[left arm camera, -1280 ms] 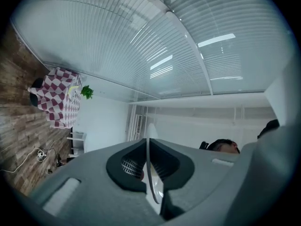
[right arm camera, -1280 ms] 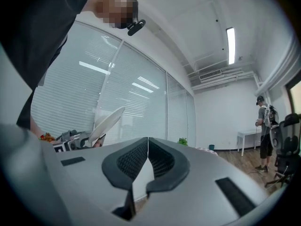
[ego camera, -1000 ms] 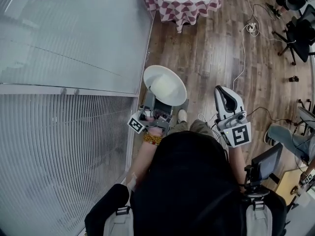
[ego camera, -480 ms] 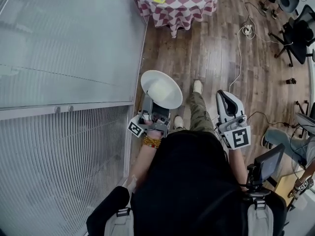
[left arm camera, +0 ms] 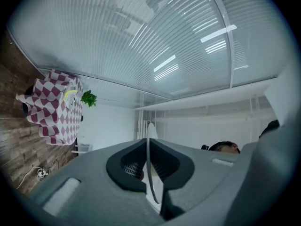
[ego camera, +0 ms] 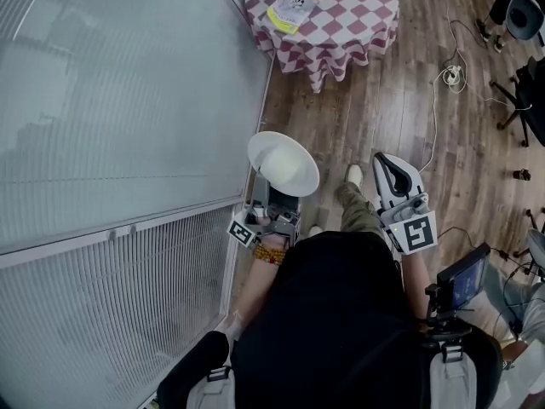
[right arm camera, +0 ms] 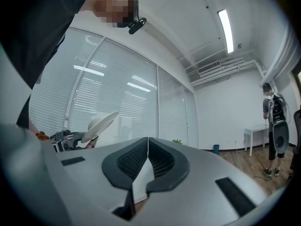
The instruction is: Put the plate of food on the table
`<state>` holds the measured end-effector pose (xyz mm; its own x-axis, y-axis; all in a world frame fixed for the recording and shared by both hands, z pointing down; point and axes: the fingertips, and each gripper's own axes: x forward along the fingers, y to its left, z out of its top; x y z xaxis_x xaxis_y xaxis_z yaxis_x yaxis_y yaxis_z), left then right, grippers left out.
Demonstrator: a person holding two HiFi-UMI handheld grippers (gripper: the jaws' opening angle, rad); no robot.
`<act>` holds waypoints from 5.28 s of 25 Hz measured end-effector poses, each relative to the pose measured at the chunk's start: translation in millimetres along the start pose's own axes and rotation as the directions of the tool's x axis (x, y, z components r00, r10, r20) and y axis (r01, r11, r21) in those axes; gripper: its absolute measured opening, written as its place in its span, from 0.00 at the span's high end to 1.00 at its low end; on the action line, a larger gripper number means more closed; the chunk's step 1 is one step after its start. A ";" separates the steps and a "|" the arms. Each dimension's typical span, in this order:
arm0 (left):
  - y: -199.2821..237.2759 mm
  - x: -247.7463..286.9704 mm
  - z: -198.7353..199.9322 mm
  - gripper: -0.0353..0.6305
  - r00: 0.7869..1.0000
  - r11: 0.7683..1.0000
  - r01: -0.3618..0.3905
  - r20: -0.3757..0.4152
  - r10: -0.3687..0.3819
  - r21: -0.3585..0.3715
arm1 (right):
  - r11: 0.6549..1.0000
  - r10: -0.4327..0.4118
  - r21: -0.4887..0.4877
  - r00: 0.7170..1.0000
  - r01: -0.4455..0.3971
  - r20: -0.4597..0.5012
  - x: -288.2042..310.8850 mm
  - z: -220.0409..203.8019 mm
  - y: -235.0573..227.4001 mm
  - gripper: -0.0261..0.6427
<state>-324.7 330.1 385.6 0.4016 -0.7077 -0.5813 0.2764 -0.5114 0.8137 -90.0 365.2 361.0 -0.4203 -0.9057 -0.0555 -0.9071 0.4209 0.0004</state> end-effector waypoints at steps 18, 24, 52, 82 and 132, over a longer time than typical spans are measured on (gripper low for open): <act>129.2 185.2 -93.3 0.92 0.991 0.999 -0.007 -0.137 0.000 -0.050 | 0.982 -0.183 0.043 0.983 0.184 -0.030 16.2 -25.4 -231.8 0.94; 171.9 221.1 -101.9 0.92 0.991 0.994 -0.016 -0.132 0.001 -0.110 | 0.979 -0.193 0.047 0.978 0.197 -0.083 30.7 -39.3 -256.1 0.94; 489.4 544.1 -8.2 0.92 0.986 0.955 -0.107 -0.149 0.067 -0.277 | 0.968 -0.250 -0.037 0.953 0.247 -0.170 328.9 -36.1 -478.2 0.94; 758.2 619.4 162.2 0.92 0.704 0.753 -0.657 0.373 0.604 0.021 | 0.999 -0.005 -0.038 0.969 -0.004 -0.246 469.1 -72.3 -638.3 0.94; 946.2 580.1 216.8 0.92 0.368 0.444 -0.891 0.426 0.827 -0.092 | 0.994 0.003 0.104 0.905 0.046 -0.425 472.1 -167.5 -707.2 0.94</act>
<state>-19.5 -670.1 816.1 0.0046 -0.8907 0.4546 -0.1552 0.4485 0.8802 349.2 -368.5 501.8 -0.3925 -0.8400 0.3745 -0.9181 0.3818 -0.1059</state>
